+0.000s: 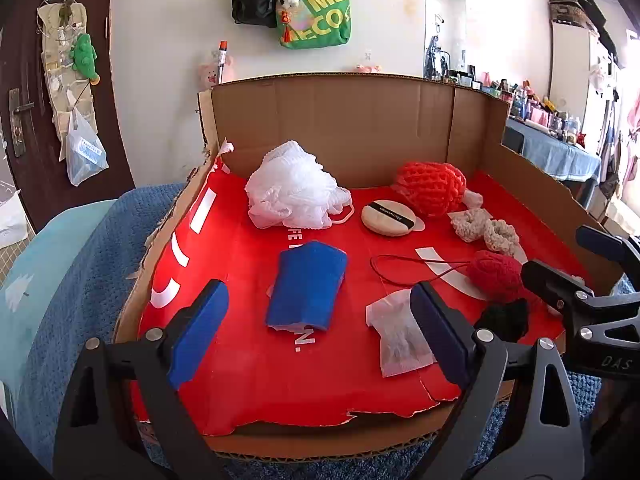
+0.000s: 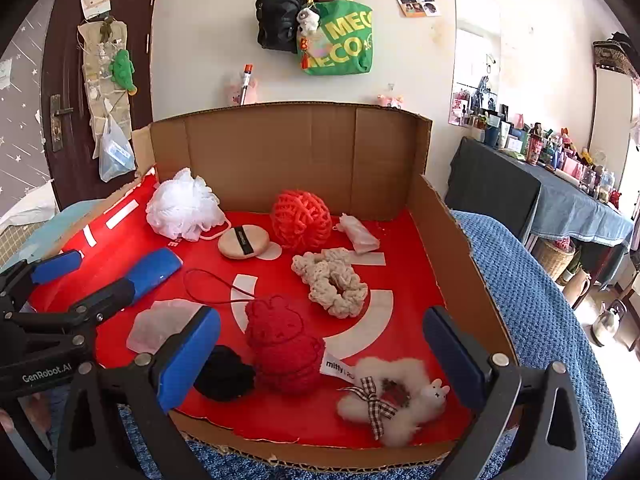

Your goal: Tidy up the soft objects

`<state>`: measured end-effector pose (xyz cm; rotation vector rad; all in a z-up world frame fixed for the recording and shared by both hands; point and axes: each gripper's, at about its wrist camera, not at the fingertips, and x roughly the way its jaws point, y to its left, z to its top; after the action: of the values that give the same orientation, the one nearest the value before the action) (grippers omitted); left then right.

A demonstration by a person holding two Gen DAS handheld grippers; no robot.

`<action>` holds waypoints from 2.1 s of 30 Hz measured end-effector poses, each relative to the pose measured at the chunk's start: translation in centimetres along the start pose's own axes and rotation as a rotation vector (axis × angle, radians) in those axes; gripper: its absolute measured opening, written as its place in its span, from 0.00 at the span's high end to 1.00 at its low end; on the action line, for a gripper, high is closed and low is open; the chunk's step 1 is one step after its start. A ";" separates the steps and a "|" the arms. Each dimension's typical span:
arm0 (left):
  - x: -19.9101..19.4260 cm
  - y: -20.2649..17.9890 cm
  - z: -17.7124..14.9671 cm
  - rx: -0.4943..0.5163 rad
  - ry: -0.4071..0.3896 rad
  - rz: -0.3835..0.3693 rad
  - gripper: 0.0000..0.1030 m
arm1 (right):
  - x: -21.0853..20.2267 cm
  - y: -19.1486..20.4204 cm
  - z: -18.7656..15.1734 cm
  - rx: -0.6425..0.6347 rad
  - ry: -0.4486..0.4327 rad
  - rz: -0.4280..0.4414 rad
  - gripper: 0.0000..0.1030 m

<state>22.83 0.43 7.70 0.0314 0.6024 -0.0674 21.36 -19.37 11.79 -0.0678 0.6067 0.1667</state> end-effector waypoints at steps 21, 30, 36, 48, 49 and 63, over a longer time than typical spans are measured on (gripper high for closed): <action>0.0 -0.1 0.0 -0.001 0.000 0.000 0.10 | 0.2 0.1 0.0 -0.003 0.003 -0.010 0.00; 0.0 -0.1 0.0 -0.001 0.000 0.000 0.10 | 0.3 0.1 0.1 0.001 0.008 -0.019 0.00; 0.0 -0.1 0.1 -0.001 0.001 0.001 0.10 | 0.5 0.0 0.1 0.005 0.011 -0.022 0.00; 0.0 -0.1 0.0 -0.001 0.001 0.000 0.10 | 0.4 0.0 0.1 0.005 0.010 -0.021 0.00; 0.0 -0.1 0.0 -0.001 0.001 0.000 0.10 | 0.4 0.0 0.1 0.005 0.010 -0.021 0.00; 0.0 -0.1 0.1 -0.001 0.002 0.001 0.10 | 0.4 0.0 0.1 0.005 0.011 -0.022 0.00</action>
<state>22.89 0.34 7.73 0.0312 0.6044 -0.0667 21.77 -19.26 11.62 -0.0709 0.6167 0.1439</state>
